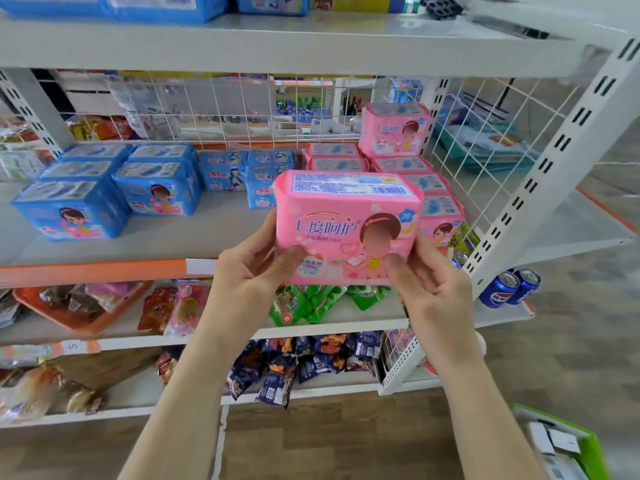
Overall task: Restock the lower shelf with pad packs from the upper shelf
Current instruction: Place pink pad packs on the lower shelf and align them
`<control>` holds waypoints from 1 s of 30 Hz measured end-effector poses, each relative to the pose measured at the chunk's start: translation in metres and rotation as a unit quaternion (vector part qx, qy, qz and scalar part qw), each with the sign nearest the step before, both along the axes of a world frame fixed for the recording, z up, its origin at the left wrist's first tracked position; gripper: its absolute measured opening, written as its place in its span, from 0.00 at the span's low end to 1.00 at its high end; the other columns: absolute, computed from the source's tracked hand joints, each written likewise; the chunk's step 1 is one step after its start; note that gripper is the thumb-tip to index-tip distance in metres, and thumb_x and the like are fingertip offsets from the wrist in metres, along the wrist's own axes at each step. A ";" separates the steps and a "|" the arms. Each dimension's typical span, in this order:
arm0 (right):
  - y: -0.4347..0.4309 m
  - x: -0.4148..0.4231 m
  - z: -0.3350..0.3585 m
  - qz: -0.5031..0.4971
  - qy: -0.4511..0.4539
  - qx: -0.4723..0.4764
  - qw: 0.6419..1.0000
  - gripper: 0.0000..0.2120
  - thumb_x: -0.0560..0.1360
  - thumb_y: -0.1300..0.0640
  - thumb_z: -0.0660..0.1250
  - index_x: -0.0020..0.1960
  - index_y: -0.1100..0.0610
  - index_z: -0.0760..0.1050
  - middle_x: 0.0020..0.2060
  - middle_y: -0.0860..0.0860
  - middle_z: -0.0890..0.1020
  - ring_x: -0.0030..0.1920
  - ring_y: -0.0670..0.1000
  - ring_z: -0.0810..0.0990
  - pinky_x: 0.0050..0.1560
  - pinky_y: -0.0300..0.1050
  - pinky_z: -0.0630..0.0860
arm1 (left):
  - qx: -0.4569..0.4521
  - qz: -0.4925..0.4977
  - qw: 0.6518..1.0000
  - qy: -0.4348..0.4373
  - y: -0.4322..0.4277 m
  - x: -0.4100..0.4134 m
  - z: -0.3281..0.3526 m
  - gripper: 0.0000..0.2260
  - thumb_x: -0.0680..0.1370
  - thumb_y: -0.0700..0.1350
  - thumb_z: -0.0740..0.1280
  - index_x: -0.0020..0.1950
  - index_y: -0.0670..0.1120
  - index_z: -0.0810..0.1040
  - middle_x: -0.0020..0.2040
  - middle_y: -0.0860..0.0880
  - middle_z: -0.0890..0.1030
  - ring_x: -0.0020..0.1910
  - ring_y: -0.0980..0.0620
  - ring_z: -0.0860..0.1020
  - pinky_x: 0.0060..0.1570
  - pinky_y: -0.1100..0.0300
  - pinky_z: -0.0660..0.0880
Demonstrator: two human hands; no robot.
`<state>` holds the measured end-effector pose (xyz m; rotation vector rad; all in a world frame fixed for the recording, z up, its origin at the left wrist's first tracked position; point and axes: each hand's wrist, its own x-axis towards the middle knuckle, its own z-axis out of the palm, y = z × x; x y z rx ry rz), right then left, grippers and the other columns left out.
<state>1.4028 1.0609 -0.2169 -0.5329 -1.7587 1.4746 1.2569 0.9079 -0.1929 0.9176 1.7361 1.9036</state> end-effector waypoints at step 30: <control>-0.059 -0.030 -0.003 0.021 0.001 -0.037 0.999 0.28 0.77 0.78 0.58 0.64 0.50 0.78 0.58 0.46 0.84 0.65 0.46 0.79 0.65 0.42 0.75 | 0.039 0.032 0.993 -0.103 -0.081 -0.064 -0.010 0.22 0.84 0.32 0.54 0.55 0.53 0.83 0.51 0.50 0.85 0.45 0.54 0.81 0.39 0.64 0.77</control>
